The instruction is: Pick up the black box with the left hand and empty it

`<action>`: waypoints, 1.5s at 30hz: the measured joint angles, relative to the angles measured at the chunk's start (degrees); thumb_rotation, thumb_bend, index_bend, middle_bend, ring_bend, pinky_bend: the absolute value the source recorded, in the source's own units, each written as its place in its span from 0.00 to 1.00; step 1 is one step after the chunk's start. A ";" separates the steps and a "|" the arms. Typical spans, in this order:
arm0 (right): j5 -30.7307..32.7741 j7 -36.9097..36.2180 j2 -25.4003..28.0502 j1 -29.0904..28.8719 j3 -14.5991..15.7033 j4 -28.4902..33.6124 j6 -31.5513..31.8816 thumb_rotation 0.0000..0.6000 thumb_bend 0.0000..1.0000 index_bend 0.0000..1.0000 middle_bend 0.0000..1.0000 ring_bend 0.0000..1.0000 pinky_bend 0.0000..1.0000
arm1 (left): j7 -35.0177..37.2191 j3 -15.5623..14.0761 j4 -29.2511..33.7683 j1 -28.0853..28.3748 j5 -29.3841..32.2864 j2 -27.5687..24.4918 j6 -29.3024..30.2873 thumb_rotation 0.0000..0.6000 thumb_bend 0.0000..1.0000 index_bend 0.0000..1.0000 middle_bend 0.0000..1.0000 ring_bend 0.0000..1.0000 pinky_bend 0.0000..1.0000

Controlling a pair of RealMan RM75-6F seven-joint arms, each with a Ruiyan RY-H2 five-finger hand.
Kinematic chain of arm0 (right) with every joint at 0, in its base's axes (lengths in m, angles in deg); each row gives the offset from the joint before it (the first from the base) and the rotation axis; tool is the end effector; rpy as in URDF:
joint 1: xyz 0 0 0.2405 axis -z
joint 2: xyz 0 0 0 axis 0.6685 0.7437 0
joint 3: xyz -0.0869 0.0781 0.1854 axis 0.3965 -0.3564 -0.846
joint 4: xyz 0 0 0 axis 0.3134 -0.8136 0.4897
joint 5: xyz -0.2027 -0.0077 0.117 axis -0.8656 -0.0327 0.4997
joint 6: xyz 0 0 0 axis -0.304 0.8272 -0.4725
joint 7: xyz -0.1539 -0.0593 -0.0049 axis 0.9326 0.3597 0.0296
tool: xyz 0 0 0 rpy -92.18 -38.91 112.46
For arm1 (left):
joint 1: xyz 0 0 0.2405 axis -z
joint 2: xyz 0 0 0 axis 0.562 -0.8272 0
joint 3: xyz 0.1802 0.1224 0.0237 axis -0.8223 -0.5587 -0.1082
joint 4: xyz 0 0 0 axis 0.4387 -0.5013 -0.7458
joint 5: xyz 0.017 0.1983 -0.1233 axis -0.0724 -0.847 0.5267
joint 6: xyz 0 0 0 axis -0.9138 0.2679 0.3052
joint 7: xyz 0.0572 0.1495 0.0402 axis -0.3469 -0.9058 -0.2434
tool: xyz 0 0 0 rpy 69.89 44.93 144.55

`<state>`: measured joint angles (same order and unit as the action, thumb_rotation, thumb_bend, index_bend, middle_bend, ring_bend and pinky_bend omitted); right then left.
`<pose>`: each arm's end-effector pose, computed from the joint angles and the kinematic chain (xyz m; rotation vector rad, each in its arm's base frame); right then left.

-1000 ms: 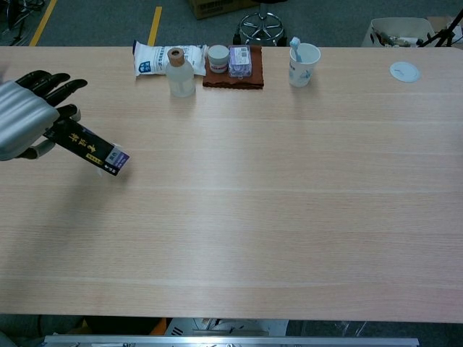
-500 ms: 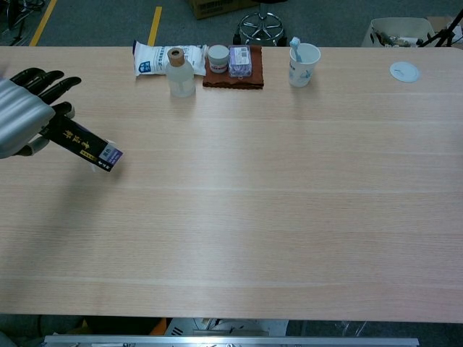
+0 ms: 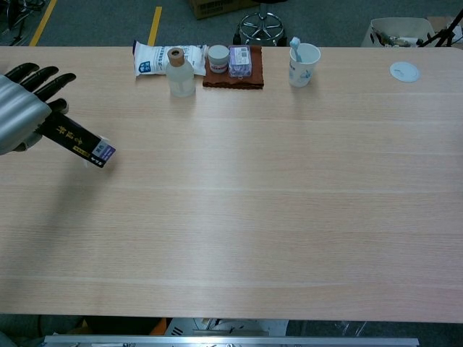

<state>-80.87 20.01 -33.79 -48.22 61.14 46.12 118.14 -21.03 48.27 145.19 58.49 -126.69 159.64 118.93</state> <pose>-0.3073 -0.2208 0.1247 1.3359 -0.9210 0.8873 -0.2314 0.2730 0.0259 -1.8896 -0.1433 -0.4350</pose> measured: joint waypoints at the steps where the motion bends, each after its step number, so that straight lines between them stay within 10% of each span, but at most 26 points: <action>1: 0.00 0.00 0.00 -0.01 -0.01 0.01 -0.02 1.00 0.05 0.11 0.12 0.05 0.31 | -0.76 0.04 -0.21 -0.06 0.01 0.12 0.15 1.00 0.33 0.38 0.00 0.00 0.11; 45: 0.41 -0.06 -0.15 0.15 0.12 -0.34 -0.31 1.00 0.05 0.11 0.12 0.05 0.31 | -8.11 1.29 0.73 -1.89 8.43 1.27 0.36 1.00 0.33 0.38 0.00 0.00 0.11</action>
<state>-80.46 19.94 -33.95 -48.07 61.25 45.78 117.83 -29.14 49.56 145.92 56.60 -118.27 160.91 119.29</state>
